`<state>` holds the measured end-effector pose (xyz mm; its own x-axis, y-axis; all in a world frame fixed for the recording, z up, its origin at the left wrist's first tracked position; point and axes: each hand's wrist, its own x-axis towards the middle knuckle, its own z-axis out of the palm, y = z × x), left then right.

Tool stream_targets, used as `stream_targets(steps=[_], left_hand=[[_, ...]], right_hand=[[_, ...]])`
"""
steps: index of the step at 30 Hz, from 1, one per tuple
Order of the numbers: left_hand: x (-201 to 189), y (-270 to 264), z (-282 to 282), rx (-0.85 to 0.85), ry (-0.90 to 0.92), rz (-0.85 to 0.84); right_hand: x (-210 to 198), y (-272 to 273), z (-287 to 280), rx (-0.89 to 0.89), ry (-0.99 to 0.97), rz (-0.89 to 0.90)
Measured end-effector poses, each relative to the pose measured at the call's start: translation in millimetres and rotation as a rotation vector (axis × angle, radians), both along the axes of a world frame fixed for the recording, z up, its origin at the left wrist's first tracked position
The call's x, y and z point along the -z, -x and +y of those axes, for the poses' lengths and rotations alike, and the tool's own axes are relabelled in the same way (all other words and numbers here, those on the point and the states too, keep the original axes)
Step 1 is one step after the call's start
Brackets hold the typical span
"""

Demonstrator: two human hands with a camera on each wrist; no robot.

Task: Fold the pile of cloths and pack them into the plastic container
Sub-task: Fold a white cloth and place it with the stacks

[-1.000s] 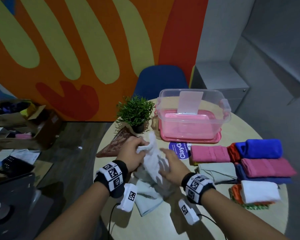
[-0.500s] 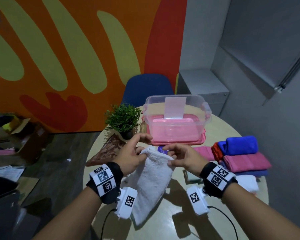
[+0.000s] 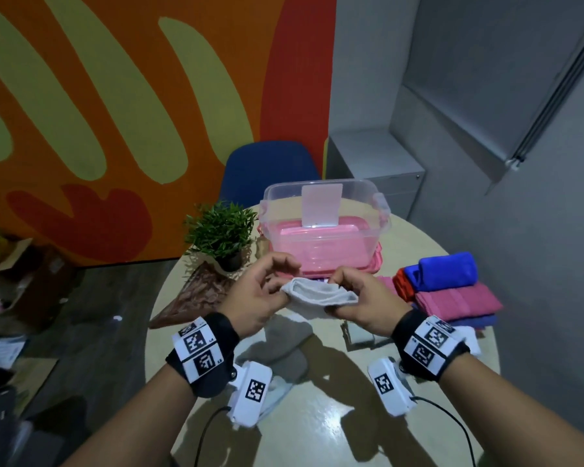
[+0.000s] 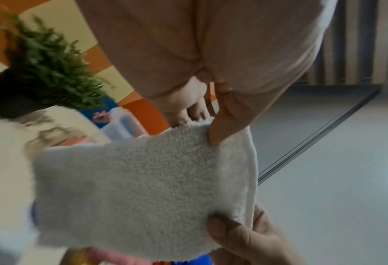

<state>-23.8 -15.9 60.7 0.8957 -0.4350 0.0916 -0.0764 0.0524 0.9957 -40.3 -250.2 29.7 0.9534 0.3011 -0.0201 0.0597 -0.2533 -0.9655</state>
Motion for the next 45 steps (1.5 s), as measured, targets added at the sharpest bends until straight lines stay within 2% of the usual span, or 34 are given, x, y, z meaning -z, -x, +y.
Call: stream_targets(steps=[2,6,10,14,17,22,25,29,34,36,38,40,43,45], left_hand=[[31.0,14.4,2.2,0.029,-0.045,0.099],[113.7,57.8,3.7,0.105,-0.267,0.303],[178.4,99.0,8.1,0.201,-0.463,0.430],[204.1,114.9,7.6,0.117,-0.319,0.663],[207.8,100.5,7.5,-0.006,-0.171,0.754],[199.8,53.5,-2.6,-0.188,-0.150,0.663],[209.2,31.9,-10.9,-0.285,-0.297,0.558],[210.9,25.3,-19.1,-0.306,-0.650,0.344],[199.7,35.8,-15.0,-0.266,-0.764,0.036],[193.1,48.6,-9.3,-0.241,-0.802,-0.055],[190.6,65.5,-1.1,-0.143,-0.870,0.022],[197.6,78.7,7.7,-0.030,-0.850,0.184],[209.6,90.2,15.3,0.091,-0.772,0.277],[213.7,93.6,16.9,0.084,-0.759,0.271]], right_hand=[[28.8,20.2,-7.2,-0.021,0.038,0.074],[90.9,68.0,-21.9,-0.086,0.280,0.248],[126.1,107.4,-20.4,-0.214,0.417,0.421],[148.3,122.9,-17.1,-0.204,0.426,0.553],[146.3,110.4,-12.2,-0.133,0.365,0.584],[144.3,60.1,-5.4,0.128,0.283,0.520],[151.3,40.2,-1.8,0.234,0.302,0.473],[160.6,41.3,2.1,0.159,0.490,0.424],[164.6,71.1,3.1,0.087,0.689,0.037],[165.0,81.8,0.3,-0.025,0.706,-0.049],[168.1,89.8,-0.8,-0.216,0.740,-0.052],[176.9,93.8,-2.6,-0.340,0.830,-0.036],[190.9,96.2,-2.0,-0.354,0.901,-0.077],[196.4,98.0,0.3,-0.319,0.870,-0.096]])
